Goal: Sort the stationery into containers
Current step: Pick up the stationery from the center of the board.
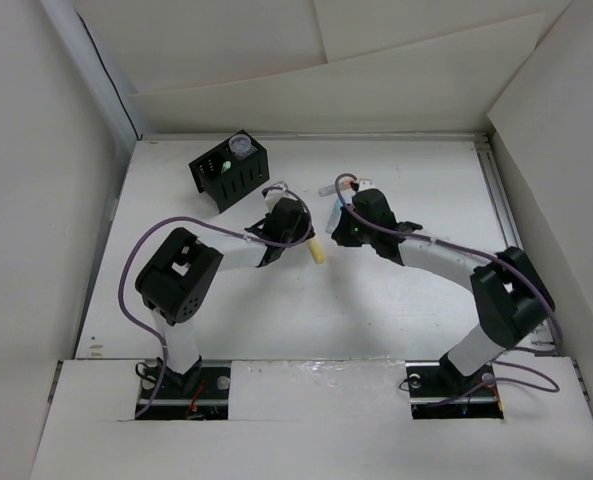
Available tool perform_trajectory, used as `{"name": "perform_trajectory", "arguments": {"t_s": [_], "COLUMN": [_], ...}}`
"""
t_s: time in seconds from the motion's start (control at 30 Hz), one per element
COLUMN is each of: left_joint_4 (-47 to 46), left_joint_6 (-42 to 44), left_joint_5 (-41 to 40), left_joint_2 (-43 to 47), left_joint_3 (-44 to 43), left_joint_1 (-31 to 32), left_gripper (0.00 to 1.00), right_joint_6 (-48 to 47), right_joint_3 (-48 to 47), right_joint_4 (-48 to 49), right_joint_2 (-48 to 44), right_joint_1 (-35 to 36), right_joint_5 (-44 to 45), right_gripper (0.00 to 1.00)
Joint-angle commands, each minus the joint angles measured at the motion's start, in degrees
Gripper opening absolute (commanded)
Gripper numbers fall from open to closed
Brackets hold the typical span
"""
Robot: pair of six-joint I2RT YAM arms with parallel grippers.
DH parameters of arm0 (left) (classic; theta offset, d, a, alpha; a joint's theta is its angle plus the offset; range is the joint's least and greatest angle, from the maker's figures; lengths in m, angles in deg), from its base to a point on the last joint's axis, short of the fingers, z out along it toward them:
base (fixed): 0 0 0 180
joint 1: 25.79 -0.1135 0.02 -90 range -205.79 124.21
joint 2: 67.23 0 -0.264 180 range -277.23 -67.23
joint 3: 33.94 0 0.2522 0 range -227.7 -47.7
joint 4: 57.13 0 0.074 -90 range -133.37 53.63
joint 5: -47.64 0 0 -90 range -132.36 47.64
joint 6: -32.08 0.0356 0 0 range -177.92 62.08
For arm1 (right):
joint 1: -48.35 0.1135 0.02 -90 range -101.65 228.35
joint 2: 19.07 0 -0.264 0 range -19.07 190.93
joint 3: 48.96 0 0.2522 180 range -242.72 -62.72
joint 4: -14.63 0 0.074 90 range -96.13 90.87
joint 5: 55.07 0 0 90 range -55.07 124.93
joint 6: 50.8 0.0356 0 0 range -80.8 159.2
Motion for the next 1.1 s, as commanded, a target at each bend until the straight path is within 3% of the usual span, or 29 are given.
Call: {"name": "perform_trajectory", "arguments": {"t_s": [0.0,0.07,0.2,0.33,1.07], "left_joint_4": [3.15,5.69,9.91,12.29,21.35], "left_joint_6": [2.34,3.66,4.89,5.42,7.09], "left_joint_5": [-4.01,-7.35,-11.14,-13.86,-20.99], "left_joint_2": [-0.89,-2.91,-6.16,-8.45,-13.72], "left_joint_3": [-4.91,-6.75,-11.67,-13.61,-20.82], "left_joint_1": [0.93,1.63,2.86,3.57,5.24], "left_gripper": [0.43,0.41,0.37,0.35,0.31], "right_joint_6": [-0.93,-1.54,-2.07,-2.07,-2.60], "right_joint_3": [-0.11,0.42,1.82,3.84,8.86], "right_joint_4": [0.41,-0.48,-1.01,-1.01,0.05], "right_joint_2": [-7.48,-10.12,-16.79,-21.10,-30.26], "right_joint_1": [-0.99,-1.00,-1.52,-2.05,-6.71], "right_joint_5": [1.20,1.72,1.72,1.20,-3.81], "right_gripper": [0.03,0.08,0.31,0.43,0.49]}}
